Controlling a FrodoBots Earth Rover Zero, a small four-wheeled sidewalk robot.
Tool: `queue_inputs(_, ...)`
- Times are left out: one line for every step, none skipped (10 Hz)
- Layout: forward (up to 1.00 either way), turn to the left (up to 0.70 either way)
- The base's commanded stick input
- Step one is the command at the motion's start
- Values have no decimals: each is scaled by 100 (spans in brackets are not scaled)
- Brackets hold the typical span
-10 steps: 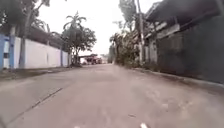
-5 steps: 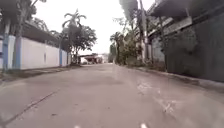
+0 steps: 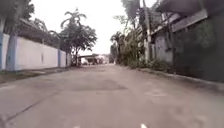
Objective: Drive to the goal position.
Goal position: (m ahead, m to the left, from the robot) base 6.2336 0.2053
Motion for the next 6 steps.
queue_inputs(100,0)
queue_inputs(100,0)
queue_inputs(100,0)
queue_inputs(100,0)
queue_inputs(100,0)
queue_inputs(100,0)
